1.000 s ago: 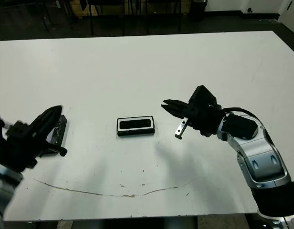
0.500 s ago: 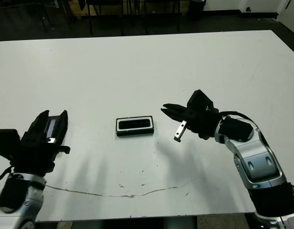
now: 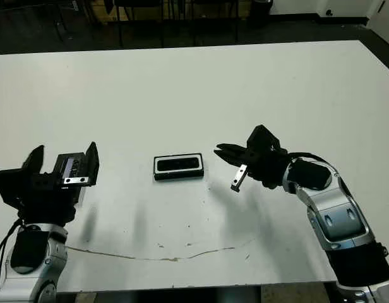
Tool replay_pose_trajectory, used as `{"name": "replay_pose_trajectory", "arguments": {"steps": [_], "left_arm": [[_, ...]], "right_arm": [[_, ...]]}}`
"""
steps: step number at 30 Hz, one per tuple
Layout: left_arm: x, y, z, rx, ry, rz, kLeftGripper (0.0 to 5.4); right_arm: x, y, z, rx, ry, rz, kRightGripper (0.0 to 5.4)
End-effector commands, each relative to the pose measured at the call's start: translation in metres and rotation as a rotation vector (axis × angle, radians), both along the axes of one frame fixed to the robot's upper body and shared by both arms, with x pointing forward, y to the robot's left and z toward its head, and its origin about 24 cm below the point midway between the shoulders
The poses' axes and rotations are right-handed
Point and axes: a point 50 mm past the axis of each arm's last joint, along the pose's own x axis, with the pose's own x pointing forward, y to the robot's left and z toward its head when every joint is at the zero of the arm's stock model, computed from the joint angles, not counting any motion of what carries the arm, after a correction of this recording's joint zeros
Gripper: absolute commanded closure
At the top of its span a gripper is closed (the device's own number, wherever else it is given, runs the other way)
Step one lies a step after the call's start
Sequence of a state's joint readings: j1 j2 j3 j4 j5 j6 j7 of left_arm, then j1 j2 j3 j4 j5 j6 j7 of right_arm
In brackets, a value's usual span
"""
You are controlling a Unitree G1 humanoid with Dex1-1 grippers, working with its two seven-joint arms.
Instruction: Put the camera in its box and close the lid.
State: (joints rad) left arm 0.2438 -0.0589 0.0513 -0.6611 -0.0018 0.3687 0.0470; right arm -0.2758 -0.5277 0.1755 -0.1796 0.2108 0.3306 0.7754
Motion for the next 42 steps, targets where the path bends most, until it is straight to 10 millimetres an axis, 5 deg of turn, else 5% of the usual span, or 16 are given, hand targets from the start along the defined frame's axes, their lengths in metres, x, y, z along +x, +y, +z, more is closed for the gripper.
{"name": "replay_pose_trajectory", "arguments": {"steps": [1, 18, 42], "left_arm": [[0.000, 0.007, -0.009, -0.025, 0.066, 0.003, 0.01], [-0.003, 0.040, -0.014, -0.031, 0.284, -0.099, 0.01], [0.003, 0.040, -0.034, -0.081, 0.359, -0.092, 0.01]], "right_arm": [[-0.002, -0.003, -0.006, -0.008, 0.030, -0.006, 5.40], [-0.001, -0.011, -0.007, 0.020, 0.032, 0.005, 5.40], [-0.001, -0.019, -0.009, 0.069, 0.056, 0.004, 5.40]]}}
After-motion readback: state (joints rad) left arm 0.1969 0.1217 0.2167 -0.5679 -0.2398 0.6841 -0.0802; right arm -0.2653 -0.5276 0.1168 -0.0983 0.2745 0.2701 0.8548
